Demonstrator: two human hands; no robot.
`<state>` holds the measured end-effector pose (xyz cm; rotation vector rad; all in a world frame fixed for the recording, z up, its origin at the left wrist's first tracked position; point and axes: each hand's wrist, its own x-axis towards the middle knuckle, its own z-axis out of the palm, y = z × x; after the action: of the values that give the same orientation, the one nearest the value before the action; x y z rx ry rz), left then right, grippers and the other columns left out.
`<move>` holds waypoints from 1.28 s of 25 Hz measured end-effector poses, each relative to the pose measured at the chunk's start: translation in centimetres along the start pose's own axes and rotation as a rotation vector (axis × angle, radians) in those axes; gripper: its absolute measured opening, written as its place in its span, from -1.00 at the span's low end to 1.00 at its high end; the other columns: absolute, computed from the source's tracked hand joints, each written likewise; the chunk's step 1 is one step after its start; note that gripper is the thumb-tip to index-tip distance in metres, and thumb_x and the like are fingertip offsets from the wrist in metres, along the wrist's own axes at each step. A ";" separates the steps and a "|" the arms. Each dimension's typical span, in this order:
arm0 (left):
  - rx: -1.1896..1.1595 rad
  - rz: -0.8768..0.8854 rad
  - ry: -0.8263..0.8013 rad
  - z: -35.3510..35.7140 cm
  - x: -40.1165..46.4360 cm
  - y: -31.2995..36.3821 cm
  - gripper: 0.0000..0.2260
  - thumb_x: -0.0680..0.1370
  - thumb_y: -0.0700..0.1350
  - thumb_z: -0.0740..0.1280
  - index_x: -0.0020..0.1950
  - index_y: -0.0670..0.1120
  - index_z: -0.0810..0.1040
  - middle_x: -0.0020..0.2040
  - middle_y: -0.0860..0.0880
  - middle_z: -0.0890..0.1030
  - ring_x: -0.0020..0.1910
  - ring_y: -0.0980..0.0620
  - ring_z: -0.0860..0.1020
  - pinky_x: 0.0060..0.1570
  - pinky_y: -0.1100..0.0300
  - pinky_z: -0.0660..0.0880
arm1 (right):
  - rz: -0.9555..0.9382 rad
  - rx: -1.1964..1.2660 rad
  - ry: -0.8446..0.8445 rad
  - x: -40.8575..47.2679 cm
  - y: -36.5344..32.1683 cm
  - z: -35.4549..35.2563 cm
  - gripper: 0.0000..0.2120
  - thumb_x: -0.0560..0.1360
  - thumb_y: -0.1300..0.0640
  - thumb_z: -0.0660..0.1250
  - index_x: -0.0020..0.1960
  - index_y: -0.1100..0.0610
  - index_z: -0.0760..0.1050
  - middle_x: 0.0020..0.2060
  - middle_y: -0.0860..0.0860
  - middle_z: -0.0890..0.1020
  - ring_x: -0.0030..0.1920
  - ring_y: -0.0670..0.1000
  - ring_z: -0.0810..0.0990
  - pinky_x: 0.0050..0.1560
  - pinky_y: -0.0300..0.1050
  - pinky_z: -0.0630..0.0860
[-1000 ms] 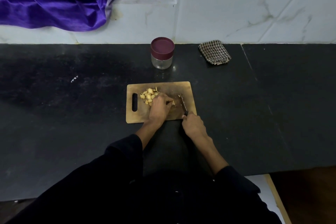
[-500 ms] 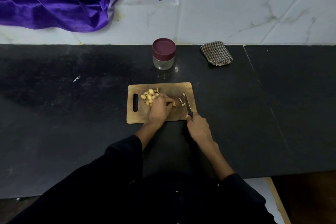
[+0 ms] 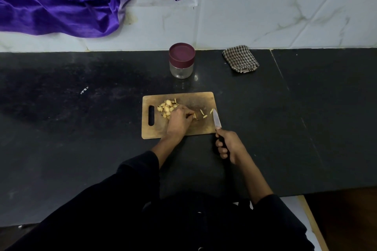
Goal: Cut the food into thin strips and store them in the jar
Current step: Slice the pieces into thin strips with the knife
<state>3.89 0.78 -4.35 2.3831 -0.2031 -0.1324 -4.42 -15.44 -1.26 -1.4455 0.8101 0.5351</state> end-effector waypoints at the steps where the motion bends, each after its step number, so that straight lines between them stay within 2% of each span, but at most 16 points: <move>1: -0.003 0.005 0.004 0.0 0.0 -0.1 -0.84 0.52 -0.23 0.35 0.08 -0.13 0.65 0.10 -0.04 0.57 0.05 0.11 0.50 0.08 0.38 0.34 | -0.012 -0.031 0.024 0.0 0.1 0.1 -0.69 0.67 -0.02 0.14 -0.18 0.12 0.34 -0.49 -0.02 0.33 -0.60 -0.09 0.19 -0.60 -0.27 0.10; 5: -0.010 0.012 0.016 0.1 0.0 0.0 -0.84 0.52 -0.23 0.36 0.07 -0.14 0.65 0.09 -0.05 0.57 0.03 0.10 0.52 0.09 0.35 0.36 | -0.114 -0.310 0.156 -0.1 0.0 0.5 -0.70 0.67 -0.03 0.13 -0.12 0.13 0.42 -0.41 0.03 0.43 -0.53 -0.04 0.35 -0.55 -0.19 0.28; 10: -0.005 0.019 0.028 0.4 0.1 -0.3 -0.85 0.51 -0.24 0.37 0.04 -0.12 0.66 0.05 -0.05 0.58 -0.03 0.15 0.49 0.04 0.39 0.35 | -0.215 -0.621 0.123 0.2 -0.2 1.6 -0.69 0.67 -0.06 0.11 0.20 0.15 0.45 -0.07 0.12 0.54 -0.21 0.09 0.54 -0.47 -0.12 0.47; 11: -0.007 0.017 0.029 0.5 0.2 -0.3 -0.85 0.50 -0.25 0.37 0.04 -0.13 0.66 0.04 -0.05 0.58 -0.03 0.14 0.50 0.03 0.39 0.34 | -0.241 -0.674 0.122 0.3 -0.1 2.1 -0.68 0.66 -0.06 0.11 0.22 0.13 0.45 -0.04 0.14 0.56 -0.15 0.13 0.57 -0.42 -0.07 0.53; 13: -0.017 -0.001 0.029 0.6 0.3 -0.4 -0.84 0.50 -0.25 0.38 0.05 -0.13 0.66 0.05 -0.05 0.57 -0.01 0.10 0.52 0.05 0.38 0.36 | -0.299 -0.777 0.142 0.5 0.1 3.2 -0.68 0.66 -0.06 0.12 0.22 0.13 0.47 0.01 0.16 0.60 -0.05 0.19 0.63 -0.17 0.10 0.63; 15: -0.023 -0.010 0.020 0.6 0.4 -0.4 -0.84 0.49 -0.25 0.39 0.05 -0.13 0.66 0.06 -0.06 0.58 0.01 0.09 0.53 0.07 0.34 0.39 | -0.325 -0.826 0.159 0.6 0.1 4.0 -0.68 0.67 -0.04 0.12 0.18 0.18 0.48 0.03 0.18 0.60 -0.01 0.22 0.63 0.00 0.21 0.60; 23: -0.026 0.012 0.028 0.7 0.5 -0.6 -0.86 0.48 -0.26 0.40 0.01 -0.14 0.67 0.03 -0.06 0.60 0.00 0.08 0.54 0.09 0.25 0.47 | -0.336 -0.872 0.166 1.2 -0.1 4.8 -0.69 0.67 -0.02 0.12 0.13 0.21 0.47 0.04 0.19 0.60 0.05 0.19 0.59 0.08 0.20 0.55; 29: -0.024 0.012 0.039 0.6 0.4 -0.6 -0.87 0.48 -0.25 0.40 0.00 -0.13 0.67 0.01 -0.05 0.61 -0.04 0.15 0.51 0.02 0.36 0.40 | -0.391 -1.034 0.248 1.1 0.1 5.3 -0.74 0.68 0.01 0.10 0.16 0.18 0.44 0.02 0.16 0.62 0.03 0.16 0.61 -0.03 0.08 0.53; 32: -0.019 0.014 0.038 0.6 0.4 -0.6 -0.87 0.49 -0.24 0.39 0.00 -0.13 0.67 0.01 -0.06 0.62 -0.06 0.19 0.48 -0.01 0.41 0.35 | -0.391 -1.067 0.299 0.8 0.5 6.3 -0.77 0.68 0.08 0.08 0.20 0.21 0.37 0.08 0.19 0.62 0.09 0.22 0.61 -0.07 0.03 0.42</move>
<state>4.28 0.70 -5.23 2.3629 -0.2000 -0.0826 -3.28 -9.34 -2.53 -2.6456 0.4218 0.4618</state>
